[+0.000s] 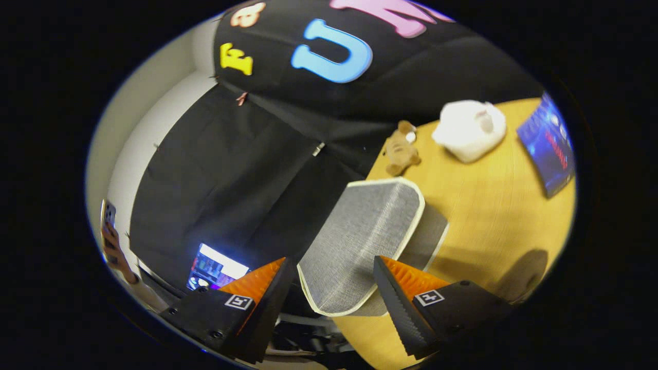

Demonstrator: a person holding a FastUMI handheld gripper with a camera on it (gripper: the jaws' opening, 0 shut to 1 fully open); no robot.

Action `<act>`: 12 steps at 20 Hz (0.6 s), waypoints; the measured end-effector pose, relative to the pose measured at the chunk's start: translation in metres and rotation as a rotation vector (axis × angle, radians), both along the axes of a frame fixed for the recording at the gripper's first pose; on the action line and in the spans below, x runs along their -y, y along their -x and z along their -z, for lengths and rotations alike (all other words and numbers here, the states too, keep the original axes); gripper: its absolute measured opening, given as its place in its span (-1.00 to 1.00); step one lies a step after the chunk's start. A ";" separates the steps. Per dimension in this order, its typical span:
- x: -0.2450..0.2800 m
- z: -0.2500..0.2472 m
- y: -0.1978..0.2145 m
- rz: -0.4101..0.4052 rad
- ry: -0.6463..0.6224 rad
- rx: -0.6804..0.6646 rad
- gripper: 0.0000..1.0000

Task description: Open the storage box then place both shoes into the box .Put the left shoe in first, then the right shoe, with the right side of both shoes facing outward in a uniform manner.

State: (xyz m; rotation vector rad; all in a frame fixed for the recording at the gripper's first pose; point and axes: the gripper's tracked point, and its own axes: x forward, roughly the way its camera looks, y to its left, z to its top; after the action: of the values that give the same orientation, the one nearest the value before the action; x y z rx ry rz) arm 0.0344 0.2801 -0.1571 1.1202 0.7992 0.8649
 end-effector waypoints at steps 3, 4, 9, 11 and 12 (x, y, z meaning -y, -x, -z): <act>-0.010 0.033 -0.005 -0.011 -0.087 -0.165 0.95; -0.016 0.043 -0.007 -0.014 -0.103 -0.197 0.95; -0.044 0.053 -0.011 -0.044 -0.275 -0.300 0.93; -0.051 0.050 -0.009 -0.052 -0.326 -0.317 0.90; -0.052 0.051 -0.006 -0.056 -0.341 -0.326 0.72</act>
State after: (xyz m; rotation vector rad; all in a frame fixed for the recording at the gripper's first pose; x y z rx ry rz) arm 0.0401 0.3320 -0.2082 1.5739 0.9771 0.8994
